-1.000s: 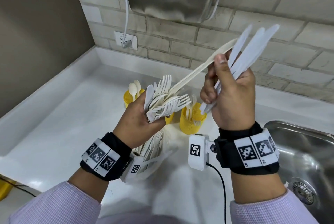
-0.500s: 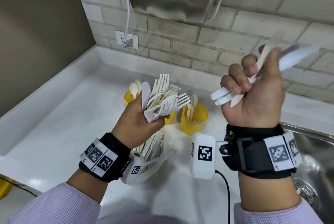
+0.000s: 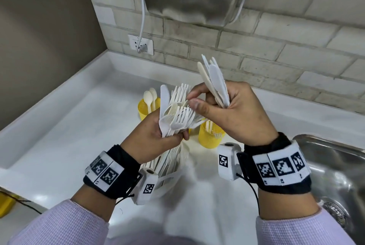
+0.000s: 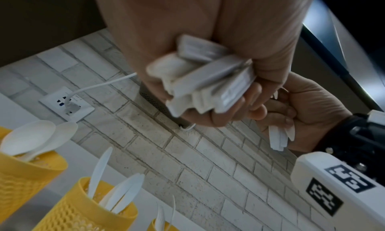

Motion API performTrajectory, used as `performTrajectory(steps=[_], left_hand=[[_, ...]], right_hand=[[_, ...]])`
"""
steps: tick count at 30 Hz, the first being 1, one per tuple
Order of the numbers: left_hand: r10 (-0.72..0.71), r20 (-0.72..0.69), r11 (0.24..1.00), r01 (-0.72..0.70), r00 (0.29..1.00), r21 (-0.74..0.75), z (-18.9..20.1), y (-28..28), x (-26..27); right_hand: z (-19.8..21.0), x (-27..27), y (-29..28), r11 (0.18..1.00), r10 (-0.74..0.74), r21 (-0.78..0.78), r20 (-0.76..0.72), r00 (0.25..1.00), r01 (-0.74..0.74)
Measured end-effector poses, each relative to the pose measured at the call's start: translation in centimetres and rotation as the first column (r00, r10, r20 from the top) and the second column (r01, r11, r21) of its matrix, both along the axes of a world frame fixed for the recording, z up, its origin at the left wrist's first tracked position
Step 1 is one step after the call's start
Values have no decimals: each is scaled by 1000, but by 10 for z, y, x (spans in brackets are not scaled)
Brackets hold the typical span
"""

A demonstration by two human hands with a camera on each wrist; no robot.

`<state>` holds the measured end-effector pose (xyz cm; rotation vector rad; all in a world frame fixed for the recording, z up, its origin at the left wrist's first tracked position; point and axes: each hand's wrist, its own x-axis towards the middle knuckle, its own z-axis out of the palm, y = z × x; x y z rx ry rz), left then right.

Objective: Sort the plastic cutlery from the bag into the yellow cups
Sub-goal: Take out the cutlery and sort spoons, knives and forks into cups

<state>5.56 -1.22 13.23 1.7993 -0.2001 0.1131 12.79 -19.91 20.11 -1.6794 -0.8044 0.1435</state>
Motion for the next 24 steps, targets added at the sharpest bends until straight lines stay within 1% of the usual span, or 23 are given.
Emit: performTrajectory(steps=[4,7,9,11,14,16,17,20,22,24], left_hand=[[-8,-41,1000,8,999,-4,-1,1,-1],[-29,-40,999,30,999,16,-1,1,-1],[-43,-42,999,44,998,11,0,1,-2],[-58,-50,998,58,997,4,1,-1,-2],[-78,-50,997,79,996,16,5,-2,-5],[-79,-48,996,80,996,23,6,-2,-5],[-77,-48,997,78,996,27,6,-2,-5],[-73,-58,997,75,996,26,6,-3,-5],[-81,-62,996,83,995,23,6,-3,-5],[-82,-55,996,84,995,26,6,-4,-5]], right_hand=[[3,5,-2,995,72,-65,-12,997,-73],[2,10,-3,989,133,-59,-52,990,-136],[2,11,-4,986,159,-55,0,987,-158],[2,10,-2,987,157,12,26,987,-158],[5,8,2,969,87,231,16,996,-89],[5,9,2,940,59,339,-34,998,-44],[4,9,2,943,72,328,-48,996,-53],[2,3,3,973,154,183,-63,986,-141],[1,0,2,972,173,175,-69,982,-159],[1,1,2,975,126,194,-72,989,-110]])
